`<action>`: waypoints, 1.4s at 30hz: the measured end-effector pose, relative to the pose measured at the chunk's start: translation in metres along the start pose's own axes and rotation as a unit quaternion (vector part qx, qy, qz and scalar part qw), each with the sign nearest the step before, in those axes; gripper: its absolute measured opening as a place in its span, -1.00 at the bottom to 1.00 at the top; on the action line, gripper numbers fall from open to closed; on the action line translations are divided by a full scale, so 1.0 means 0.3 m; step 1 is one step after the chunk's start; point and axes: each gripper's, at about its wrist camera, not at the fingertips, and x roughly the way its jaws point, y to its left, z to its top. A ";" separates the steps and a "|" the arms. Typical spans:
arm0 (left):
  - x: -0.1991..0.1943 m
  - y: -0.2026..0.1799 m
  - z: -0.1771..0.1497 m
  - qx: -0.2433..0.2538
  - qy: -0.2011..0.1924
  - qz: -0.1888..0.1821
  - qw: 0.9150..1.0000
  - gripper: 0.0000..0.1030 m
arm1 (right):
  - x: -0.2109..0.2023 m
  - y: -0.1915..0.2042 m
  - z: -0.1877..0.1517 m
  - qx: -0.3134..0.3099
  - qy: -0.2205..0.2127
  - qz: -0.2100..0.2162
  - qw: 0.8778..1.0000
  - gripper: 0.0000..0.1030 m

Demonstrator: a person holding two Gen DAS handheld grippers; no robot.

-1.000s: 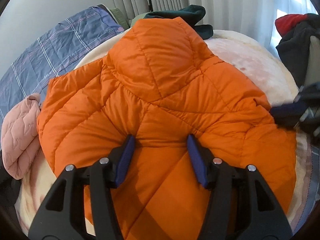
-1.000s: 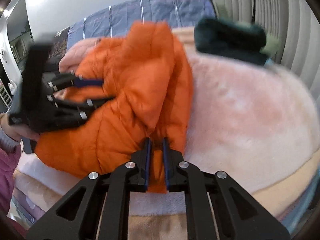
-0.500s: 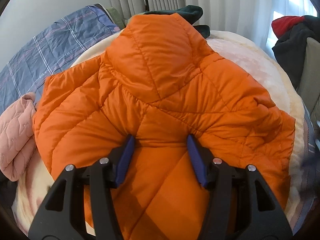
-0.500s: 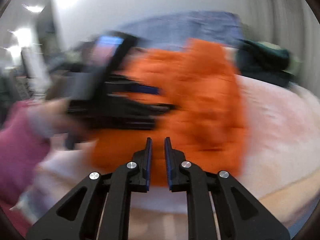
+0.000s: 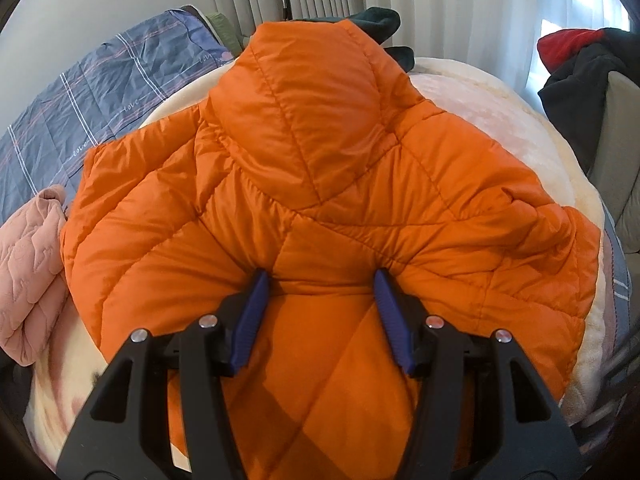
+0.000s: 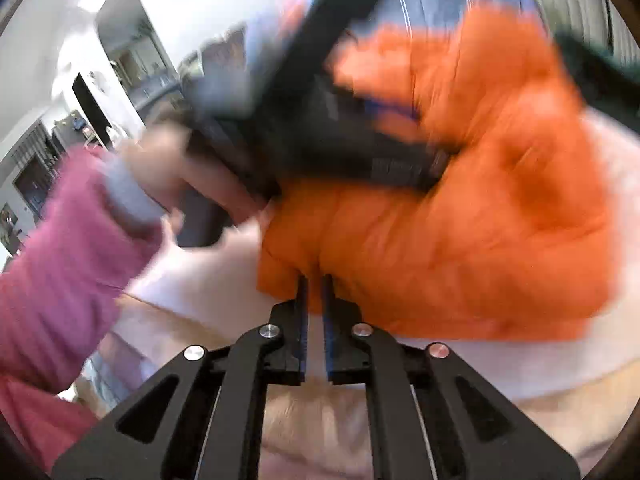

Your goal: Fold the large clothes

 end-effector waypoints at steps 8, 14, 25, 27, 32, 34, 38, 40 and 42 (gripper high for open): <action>-0.021 -0.003 -0.007 -0.005 -0.015 -0.001 1.000 0.08 | 0.108 -0.310 -0.034 0.092 0.003 -0.122 0.988 -0.99; -0.108 0.044 0.060 -0.040 -0.051 -0.017 0.998 0.08 | 0.118 -0.243 -0.036 0.051 0.004 -0.157 0.986 -0.99; 0.209 0.167 0.314 -0.091 0.031 -0.023 0.995 0.25 | 0.025 -0.309 -0.070 0.084 -0.012 -0.124 0.989 -0.98; 0.219 0.158 0.314 -0.087 0.031 -0.014 0.996 0.25 | 0.030 -0.319 -0.066 0.089 -0.009 -0.118 0.989 -0.98; 0.143 0.171 0.278 -0.087 -0.014 -0.008 0.996 0.25 | 0.048 -0.333 -0.047 0.092 -0.006 -0.107 0.990 -0.98; 0.076 0.202 0.250 -0.114 -0.033 -0.011 0.993 0.40 | 0.048 -0.347 -0.045 0.089 -0.009 -0.105 0.990 -0.98; -0.110 0.250 0.150 -0.148 -0.086 -0.006 0.985 0.64 | 0.035 -0.370 -0.037 0.109 -0.016 -0.088 0.990 -0.95; -0.160 0.265 0.088 -0.146 -0.088 0.017 0.985 0.74 | 0.017 -0.370 -0.031 0.115 -0.020 -0.087 0.989 -0.94; -0.167 0.279 0.031 -0.139 -0.079 0.049 0.986 0.79 | -0.017 -0.359 -0.024 0.117 -0.031 -0.086 0.989 -0.82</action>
